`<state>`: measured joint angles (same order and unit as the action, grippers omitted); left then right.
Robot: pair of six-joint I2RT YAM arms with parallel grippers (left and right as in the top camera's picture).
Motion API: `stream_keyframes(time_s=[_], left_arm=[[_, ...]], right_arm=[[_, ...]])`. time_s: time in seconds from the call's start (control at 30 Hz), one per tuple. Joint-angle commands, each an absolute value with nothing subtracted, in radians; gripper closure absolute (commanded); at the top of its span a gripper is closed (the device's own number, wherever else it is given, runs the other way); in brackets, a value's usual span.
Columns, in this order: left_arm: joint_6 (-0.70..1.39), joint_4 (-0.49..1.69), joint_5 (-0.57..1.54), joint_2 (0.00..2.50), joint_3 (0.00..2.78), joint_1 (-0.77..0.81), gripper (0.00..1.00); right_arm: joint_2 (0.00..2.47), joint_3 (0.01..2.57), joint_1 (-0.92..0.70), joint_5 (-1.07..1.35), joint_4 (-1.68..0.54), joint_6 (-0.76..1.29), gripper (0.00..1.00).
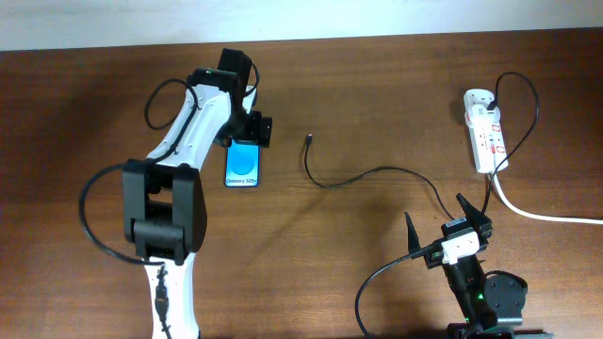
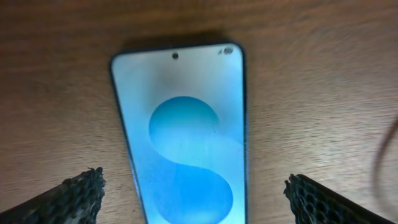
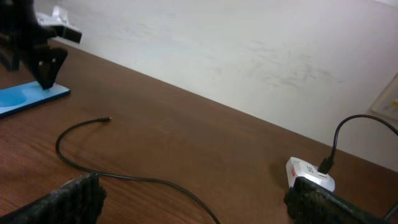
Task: Plug charger to phone and switch on socket
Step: 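Move the left gripper over the blue phone and grasp its top edge, then lift the phone upright with the left gripper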
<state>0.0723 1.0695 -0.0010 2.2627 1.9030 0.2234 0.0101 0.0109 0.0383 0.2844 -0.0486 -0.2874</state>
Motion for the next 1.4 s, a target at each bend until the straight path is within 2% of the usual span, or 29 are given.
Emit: stream_keyframes(time_s=[0.0, 0.57, 0.8, 0.87, 0.93, 1.37], left_arm=[[0.083, 1.08, 0.004, 2.325, 1.916, 0.228, 0.01], [0.171, 1.063, -0.009, 2.357, 1.861, 0.228, 0.0], [0.171, 1.045, -0.008, 2.357, 1.836, 0.228, 0.13], [0.171, 1.044, -0.008, 2.357, 1.836, 0.228, 0.24], [0.171, 1.045, -0.008, 2.357, 1.836, 0.228, 0.29], [0.171, 1.206, 0.015, 2.356, 2.039, 0.228, 0.29]], right_arm=[[0.003, 0.006, 0.031, 0.282, -0.05, -0.273, 0.02], [0.003, 0.006, 0.031, 0.282, -0.05, -0.272, 0.02], [0.003, 0.006, 0.031, 0.282, -0.05, -0.272, 0.02], [0.003, 0.006, 0.031, 0.282, -0.05, -0.272, 0.02], [0.003, 0.006, 0.031, 0.282, -0.05, -0.272, 0.02], [0.003, 0.006, 0.031, 0.282, -0.053, -0.272, 0.02]])
